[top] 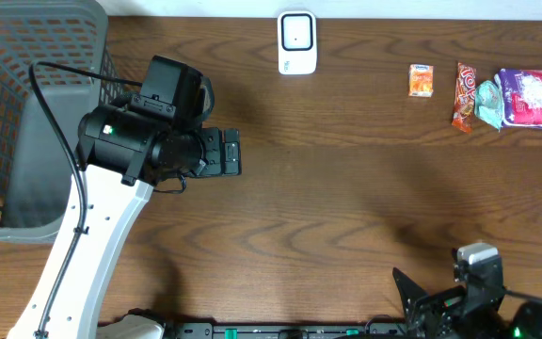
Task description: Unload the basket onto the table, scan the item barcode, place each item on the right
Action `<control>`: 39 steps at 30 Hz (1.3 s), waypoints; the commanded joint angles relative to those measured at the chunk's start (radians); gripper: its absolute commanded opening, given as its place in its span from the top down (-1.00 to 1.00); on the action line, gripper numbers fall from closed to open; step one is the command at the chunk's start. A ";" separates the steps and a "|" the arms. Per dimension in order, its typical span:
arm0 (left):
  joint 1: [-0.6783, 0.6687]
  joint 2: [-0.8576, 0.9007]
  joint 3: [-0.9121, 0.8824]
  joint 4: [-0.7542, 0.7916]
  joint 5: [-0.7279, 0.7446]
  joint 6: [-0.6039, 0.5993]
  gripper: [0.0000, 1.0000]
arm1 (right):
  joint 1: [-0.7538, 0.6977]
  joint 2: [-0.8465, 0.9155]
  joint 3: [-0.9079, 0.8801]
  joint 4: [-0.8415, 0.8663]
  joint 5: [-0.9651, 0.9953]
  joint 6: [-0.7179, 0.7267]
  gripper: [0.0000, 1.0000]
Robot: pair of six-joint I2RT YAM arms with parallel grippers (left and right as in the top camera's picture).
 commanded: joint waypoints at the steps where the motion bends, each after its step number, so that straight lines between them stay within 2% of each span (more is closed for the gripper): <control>1: 0.003 -0.003 0.004 -0.003 0.005 0.006 -0.96 | 0.009 -0.051 -0.013 0.005 0.008 -0.015 -0.99; 7: 0.003 -0.003 0.004 -0.003 0.005 0.006 -0.96 | -0.023 -0.134 -0.076 0.101 0.065 -0.016 -0.98; 14: 0.003 -0.003 0.004 -0.003 0.005 0.006 -0.96 | -0.025 -0.222 -0.280 0.362 0.099 -0.022 -0.98; 25: 0.003 -0.003 0.004 -0.003 0.005 0.006 -0.96 | 0.001 -0.226 -0.536 0.645 0.111 -0.019 -0.99; 35: 0.003 -0.003 0.004 -0.003 0.005 0.006 -0.96 | 0.008 -0.226 -0.692 0.842 0.210 -0.017 -0.99; 39: 0.003 -0.003 0.004 -0.003 0.005 0.006 -0.96 | 0.008 -0.227 -0.743 0.904 0.287 0.034 -0.98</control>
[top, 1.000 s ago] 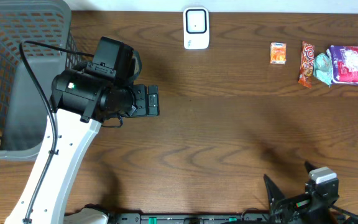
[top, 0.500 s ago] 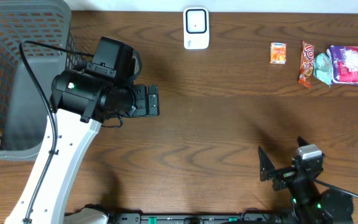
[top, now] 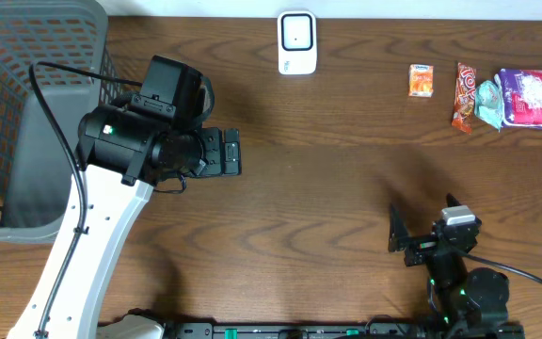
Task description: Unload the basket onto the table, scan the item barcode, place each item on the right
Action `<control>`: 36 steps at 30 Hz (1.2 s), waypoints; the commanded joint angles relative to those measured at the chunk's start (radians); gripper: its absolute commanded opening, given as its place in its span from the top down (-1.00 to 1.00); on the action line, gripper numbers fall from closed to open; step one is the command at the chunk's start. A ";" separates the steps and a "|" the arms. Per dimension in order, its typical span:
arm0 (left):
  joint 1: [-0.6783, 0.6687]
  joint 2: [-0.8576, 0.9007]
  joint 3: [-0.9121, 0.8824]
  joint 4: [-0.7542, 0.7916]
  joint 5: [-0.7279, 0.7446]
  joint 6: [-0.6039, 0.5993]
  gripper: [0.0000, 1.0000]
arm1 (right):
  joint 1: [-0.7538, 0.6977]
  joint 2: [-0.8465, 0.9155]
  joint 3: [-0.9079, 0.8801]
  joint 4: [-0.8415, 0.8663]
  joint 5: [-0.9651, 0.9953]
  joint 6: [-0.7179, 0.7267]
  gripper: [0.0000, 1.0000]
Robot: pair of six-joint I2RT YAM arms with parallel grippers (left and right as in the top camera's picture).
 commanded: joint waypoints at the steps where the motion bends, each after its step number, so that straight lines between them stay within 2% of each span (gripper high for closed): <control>1: 0.003 -0.003 0.004 -0.003 0.005 0.006 -0.96 | 0.005 -0.010 -0.041 0.042 0.098 0.045 -0.99; 8: 0.003 -0.003 0.004 -0.003 0.005 0.006 -0.96 | 0.005 -0.010 -0.144 0.200 0.120 0.048 -0.99; 17: 0.003 -0.003 0.004 -0.003 0.005 0.006 -0.96 | 0.005 -0.011 -0.192 0.295 0.128 -0.010 -0.98; 36: 0.003 -0.003 0.004 -0.003 0.005 0.006 -0.96 | 0.005 -0.011 -0.191 0.286 0.154 -0.031 -0.99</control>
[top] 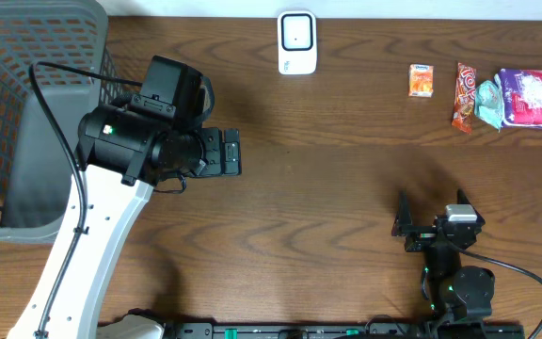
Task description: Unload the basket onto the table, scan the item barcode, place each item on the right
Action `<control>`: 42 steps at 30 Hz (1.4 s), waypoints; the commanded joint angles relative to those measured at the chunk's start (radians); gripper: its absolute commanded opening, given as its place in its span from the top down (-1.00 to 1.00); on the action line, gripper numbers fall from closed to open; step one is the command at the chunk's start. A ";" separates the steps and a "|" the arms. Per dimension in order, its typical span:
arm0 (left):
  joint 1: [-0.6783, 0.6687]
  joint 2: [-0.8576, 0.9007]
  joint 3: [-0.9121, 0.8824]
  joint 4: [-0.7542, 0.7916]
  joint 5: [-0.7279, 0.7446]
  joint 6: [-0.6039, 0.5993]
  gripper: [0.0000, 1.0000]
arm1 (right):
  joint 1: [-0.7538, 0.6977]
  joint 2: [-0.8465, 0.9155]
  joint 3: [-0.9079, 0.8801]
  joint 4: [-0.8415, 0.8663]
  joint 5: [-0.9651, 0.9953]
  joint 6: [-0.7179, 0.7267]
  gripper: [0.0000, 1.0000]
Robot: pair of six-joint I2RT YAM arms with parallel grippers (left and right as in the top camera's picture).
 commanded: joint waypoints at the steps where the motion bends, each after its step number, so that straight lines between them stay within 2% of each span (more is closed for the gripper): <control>1: 0.003 -0.003 0.004 -0.003 0.005 0.006 -0.95 | 0.003 -0.008 -0.005 -0.002 0.002 -0.017 -0.99; 42: 0.003 -0.003 0.004 -0.003 0.005 0.006 -0.96 | 0.002 -0.006 -0.005 -0.002 -0.019 -0.031 -0.99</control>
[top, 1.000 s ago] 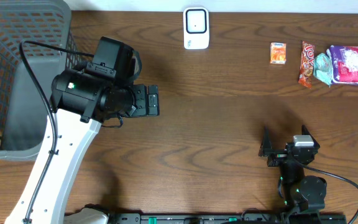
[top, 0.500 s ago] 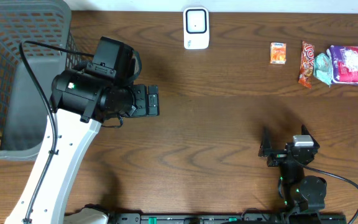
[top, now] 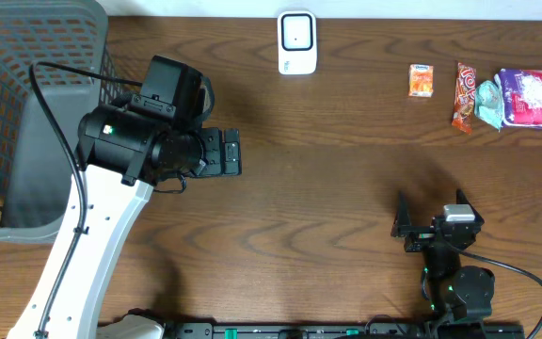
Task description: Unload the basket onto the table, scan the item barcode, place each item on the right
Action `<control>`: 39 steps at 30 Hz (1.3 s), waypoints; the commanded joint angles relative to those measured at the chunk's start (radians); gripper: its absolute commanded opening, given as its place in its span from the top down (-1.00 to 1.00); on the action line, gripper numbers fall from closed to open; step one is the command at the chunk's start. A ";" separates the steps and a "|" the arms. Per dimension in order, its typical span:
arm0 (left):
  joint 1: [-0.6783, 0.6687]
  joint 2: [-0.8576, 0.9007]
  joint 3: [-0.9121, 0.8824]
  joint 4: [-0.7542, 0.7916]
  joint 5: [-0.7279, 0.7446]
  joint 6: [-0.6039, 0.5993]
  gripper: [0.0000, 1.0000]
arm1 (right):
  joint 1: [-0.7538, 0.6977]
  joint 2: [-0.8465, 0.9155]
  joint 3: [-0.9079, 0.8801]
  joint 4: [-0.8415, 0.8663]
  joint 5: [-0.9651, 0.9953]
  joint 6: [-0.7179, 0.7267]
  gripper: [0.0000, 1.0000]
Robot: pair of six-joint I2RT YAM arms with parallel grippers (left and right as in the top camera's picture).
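The white barcode scanner (top: pixel 296 42) stands at the table's far edge, in the middle. Several small items lie at the far right: an orange packet (top: pixel 422 80), a red snack bar (top: pixel 465 96), a teal piece (top: pixel 488 109) and a purple-and-white packet (top: pixel 530 98). My left gripper (top: pixel 234 153) hovers left of centre, pointing right, its fingers together and holding nothing. My right gripper (top: pixel 403 218) sits near the front right edge, well short of the items. It is seen edge-on, so its opening does not show.
A large grey mesh basket (top: pixel 7 56) fills the far left corner, with the left arm's white link (top: pixel 83 254) running beside it. A black cable (top: pixel 525 282) trails from the right arm's base.
The right arm first lay low at the front right edge of the table. By the following moment it had come up and forward, with its gripper towards the table's middle. It then shifted slightly and has held there. The left arm and all items stayed put.
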 commanded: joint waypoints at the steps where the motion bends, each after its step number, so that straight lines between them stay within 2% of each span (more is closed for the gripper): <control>1: 0.003 -0.003 0.004 -0.003 0.005 0.006 -0.96 | 0.002 -0.006 -0.005 -0.001 -0.005 -0.007 -0.98; 7: 0.003 -0.003 0.004 -0.003 0.002 0.011 -0.96 | 0.002 -0.006 -0.005 -0.001 -0.005 -0.007 -0.98; 9: 0.004 -0.003 0.004 -0.003 -0.115 0.105 -0.95 | 0.002 -0.006 -0.005 -0.001 -0.005 -0.007 -0.98; 11: 0.003 -0.003 0.004 -0.003 -0.160 0.106 -0.96 | 0.002 -0.006 -0.005 -0.001 -0.005 -0.008 -0.98; 21: 0.004 -0.005 0.004 0.005 -0.194 0.108 -0.96 | 0.002 -0.006 -0.005 -0.001 -0.005 -0.007 -0.99; 26: 0.004 -0.061 -0.046 0.027 -0.194 0.126 -0.96 | 0.002 -0.005 -0.005 -0.001 -0.005 -0.007 -0.99; 32: 0.004 -0.207 -0.255 0.237 -0.193 0.229 -0.96 | 0.002 -0.005 -0.005 -0.001 -0.005 -0.008 -0.98; 36: 0.013 -0.344 -0.480 0.485 -0.193 0.294 -0.96 | 0.002 -0.005 -0.005 -0.001 -0.005 -0.008 -0.99; 39: 0.048 -0.454 -0.658 0.660 -0.193 0.299 -0.96 | 0.002 -0.005 -0.005 -0.001 -0.005 -0.008 -0.99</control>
